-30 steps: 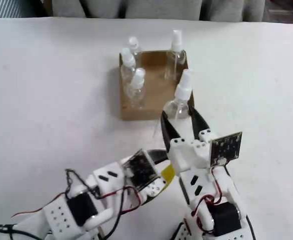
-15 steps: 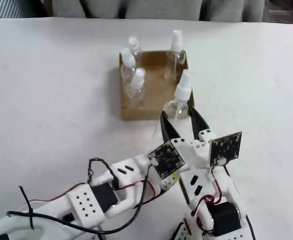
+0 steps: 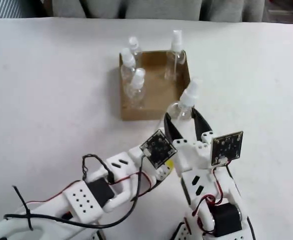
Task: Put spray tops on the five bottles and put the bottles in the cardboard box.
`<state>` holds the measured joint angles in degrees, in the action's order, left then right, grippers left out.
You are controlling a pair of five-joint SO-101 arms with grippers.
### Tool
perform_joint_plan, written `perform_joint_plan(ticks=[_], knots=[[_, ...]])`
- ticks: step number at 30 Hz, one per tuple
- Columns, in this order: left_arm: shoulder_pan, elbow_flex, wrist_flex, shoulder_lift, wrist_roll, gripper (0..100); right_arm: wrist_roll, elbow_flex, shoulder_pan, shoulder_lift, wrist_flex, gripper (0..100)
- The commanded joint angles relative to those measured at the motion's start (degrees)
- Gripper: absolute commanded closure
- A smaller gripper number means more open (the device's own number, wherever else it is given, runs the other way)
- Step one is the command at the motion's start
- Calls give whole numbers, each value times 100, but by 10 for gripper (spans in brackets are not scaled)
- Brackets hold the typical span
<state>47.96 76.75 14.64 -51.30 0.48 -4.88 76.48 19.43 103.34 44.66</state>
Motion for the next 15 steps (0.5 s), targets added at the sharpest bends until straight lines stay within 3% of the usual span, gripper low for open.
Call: perform_joint_plan(ticks=[1, 15], knots=[[-171, -264, -352, -189, -53, 979, 0, -316, -48, -13, 48, 982], [-365, -9, -844, -171, -53, 979, 9, -316, -84, -13, 57, 982]])
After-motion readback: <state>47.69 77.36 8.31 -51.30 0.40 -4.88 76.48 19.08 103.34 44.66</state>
